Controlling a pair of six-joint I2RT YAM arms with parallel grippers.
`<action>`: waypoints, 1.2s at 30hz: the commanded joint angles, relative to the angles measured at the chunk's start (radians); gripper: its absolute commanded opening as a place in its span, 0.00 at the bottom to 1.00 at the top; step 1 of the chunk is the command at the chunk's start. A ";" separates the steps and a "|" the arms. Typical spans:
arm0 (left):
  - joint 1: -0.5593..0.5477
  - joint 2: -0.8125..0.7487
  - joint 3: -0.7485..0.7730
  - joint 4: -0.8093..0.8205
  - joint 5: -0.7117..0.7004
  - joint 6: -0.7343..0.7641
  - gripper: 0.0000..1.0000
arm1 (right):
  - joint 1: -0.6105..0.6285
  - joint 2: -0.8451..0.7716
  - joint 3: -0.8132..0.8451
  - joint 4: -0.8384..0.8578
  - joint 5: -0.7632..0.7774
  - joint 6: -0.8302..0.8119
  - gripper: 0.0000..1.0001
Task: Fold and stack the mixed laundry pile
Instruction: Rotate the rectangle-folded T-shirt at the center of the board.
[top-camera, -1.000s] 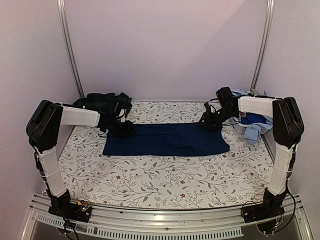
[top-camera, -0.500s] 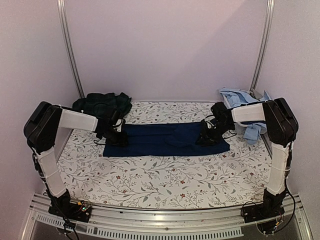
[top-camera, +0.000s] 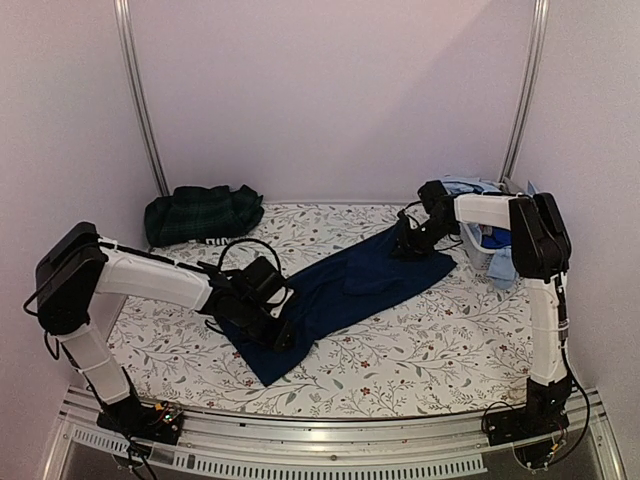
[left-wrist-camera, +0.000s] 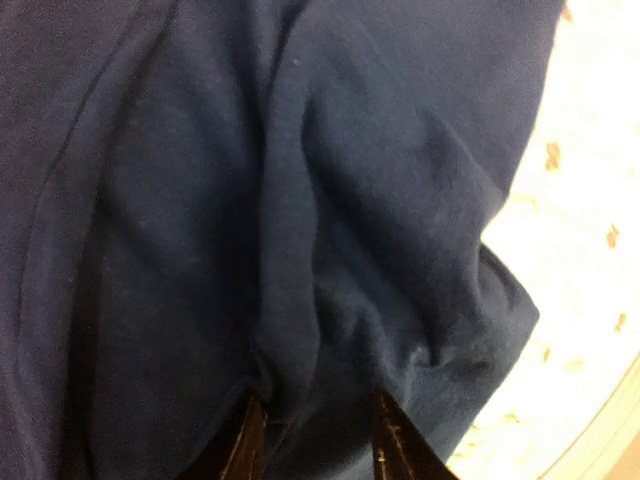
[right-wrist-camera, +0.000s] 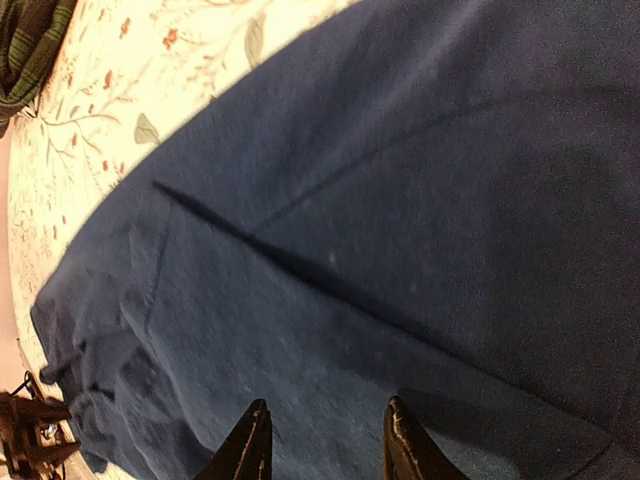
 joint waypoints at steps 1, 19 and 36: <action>-0.092 -0.044 -0.004 -0.197 0.087 -0.026 0.41 | 0.023 0.001 0.090 -0.060 -0.025 -0.033 0.38; 0.129 -0.219 -0.021 -0.216 0.044 0.091 0.40 | 0.140 -0.255 -0.216 -0.004 -0.115 0.019 0.38; 0.028 -0.128 0.122 -0.219 -0.089 0.203 0.43 | 0.122 -0.390 -0.355 -0.055 0.135 0.048 0.38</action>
